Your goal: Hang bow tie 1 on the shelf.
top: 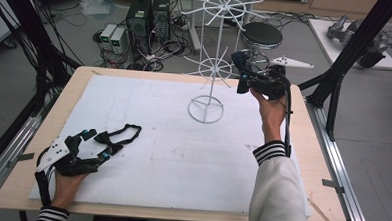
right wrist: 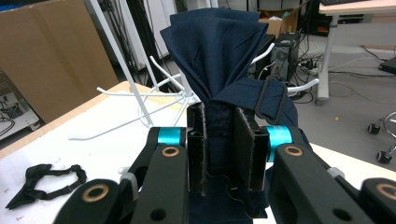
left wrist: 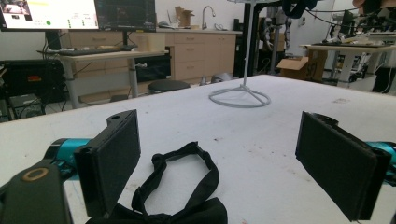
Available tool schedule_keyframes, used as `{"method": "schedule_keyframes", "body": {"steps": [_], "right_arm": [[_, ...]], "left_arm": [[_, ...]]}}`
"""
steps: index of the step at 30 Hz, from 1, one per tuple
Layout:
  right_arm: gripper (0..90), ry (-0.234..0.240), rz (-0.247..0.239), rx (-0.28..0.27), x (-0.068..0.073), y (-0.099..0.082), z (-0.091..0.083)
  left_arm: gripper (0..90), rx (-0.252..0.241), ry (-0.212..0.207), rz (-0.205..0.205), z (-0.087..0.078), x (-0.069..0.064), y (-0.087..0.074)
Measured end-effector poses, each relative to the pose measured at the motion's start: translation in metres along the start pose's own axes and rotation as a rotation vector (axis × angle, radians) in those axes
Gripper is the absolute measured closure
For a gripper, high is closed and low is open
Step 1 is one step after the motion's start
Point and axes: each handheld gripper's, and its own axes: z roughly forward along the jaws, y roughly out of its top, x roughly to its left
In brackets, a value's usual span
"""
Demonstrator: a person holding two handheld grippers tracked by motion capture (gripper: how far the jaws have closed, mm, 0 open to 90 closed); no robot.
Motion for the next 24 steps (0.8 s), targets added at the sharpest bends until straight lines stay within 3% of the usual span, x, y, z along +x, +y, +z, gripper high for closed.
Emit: {"method": "schedule_keyframes", "body": {"steps": [16,24], "right_arm": [[75.8,0.019,0.007,0.024,0.0015,-0.0021,0.0072],[74.3,0.018,-0.021,0.042,0.0035,-0.0016,0.0060]], "left_arm": [[14.3,0.000,0.001,0.000,0.0000,0.0000,0.0000],[14.4,0.000,0.001,0.001,0.0001,-0.0001,0.0000]]}}
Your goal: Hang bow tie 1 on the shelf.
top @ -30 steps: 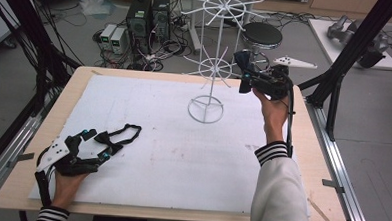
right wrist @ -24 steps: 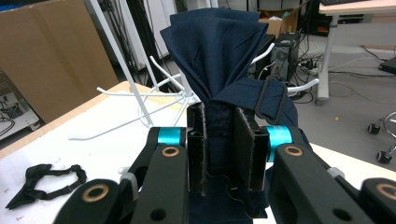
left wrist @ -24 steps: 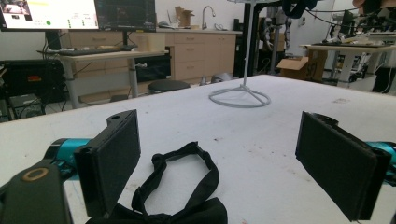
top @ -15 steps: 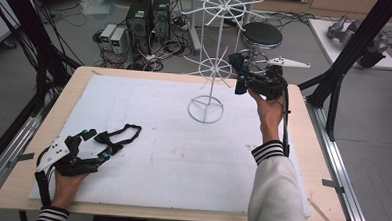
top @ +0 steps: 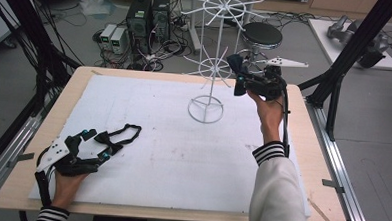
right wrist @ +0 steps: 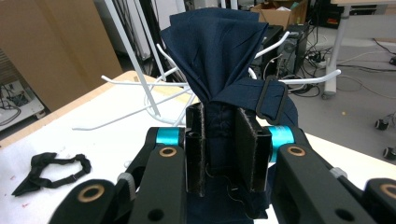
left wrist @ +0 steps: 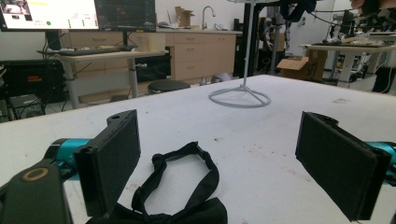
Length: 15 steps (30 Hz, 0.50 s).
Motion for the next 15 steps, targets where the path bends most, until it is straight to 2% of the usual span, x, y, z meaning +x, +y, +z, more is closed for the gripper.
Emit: {"method": "schedule_keyframes", "body": {"steps": [15], "right_arm": [[66.0,-0.014,-0.045,0.029,0.0039,0.0014,-0.0047]], "left_arm": [[14.3,0.000,-0.001,0.002,0.0001,-0.0001,0.0000]]}}
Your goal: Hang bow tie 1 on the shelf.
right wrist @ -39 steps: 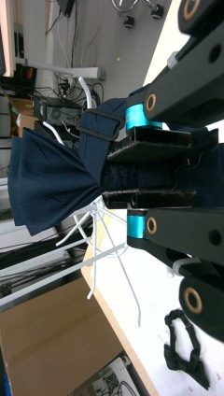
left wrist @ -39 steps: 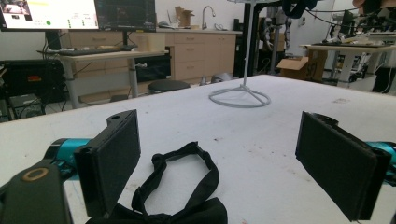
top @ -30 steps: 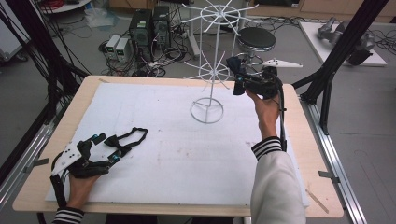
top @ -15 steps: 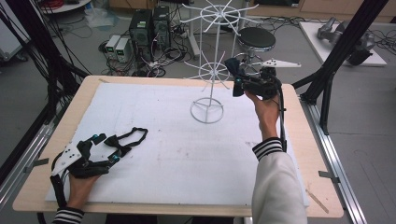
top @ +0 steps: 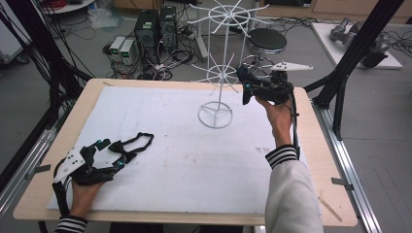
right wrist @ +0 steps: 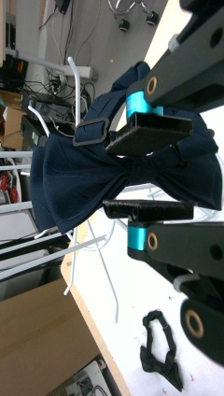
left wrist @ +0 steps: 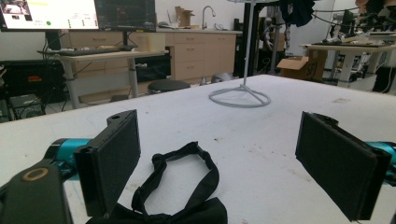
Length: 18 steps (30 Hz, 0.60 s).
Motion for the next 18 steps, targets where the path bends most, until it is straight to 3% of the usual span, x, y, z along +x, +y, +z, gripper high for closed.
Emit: {"method": "schedule_keyframes", "body": {"steps": [18], "right_arm": [[55.1,0.029,-0.036,0.110,-0.0010,-0.0020,-0.0052]], "left_arm": [[14.3,0.001,0.001,0.001,-0.0001,-0.0001,0.0000]]}}
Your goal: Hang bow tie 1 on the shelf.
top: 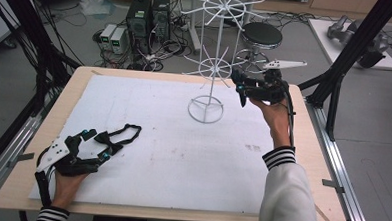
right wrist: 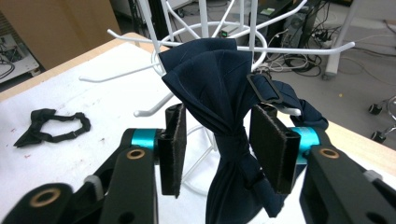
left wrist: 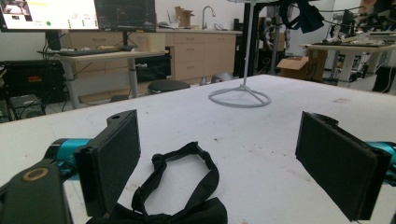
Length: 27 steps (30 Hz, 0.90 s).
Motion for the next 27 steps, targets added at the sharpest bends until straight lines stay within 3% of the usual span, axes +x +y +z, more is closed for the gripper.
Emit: {"method": "schedule_keyframes", "body": {"steps": [11,15,18,22,27], "right_arm": [[46.1,0.021,-0.008,0.033,0.002,-0.005,-0.004],[32.0,0.044,-0.026,0.035,0.007,-0.005,-0.009],[13.1,0.043,-0.028,0.045,0.015,-0.006,-0.013],[10.7,0.044,-0.038,-0.017,0.026,-0.019,-0.027],[10.7,0.022,-0.051,-0.047,0.033,-0.041,-0.043]], "left_arm": [[14.4,-0.002,-0.001,-0.003,0.000,0.000,0.000],[14.3,0.001,-0.004,-0.004,0.000,0.001,0.000],[14.3,-0.001,-0.003,-0.001,0.000,0.000,0.000],[14.3,-0.003,-0.006,-0.005,-0.001,0.001,0.000],[14.3,-0.003,-0.007,-0.006,-0.001,0.001,0.000]]}}
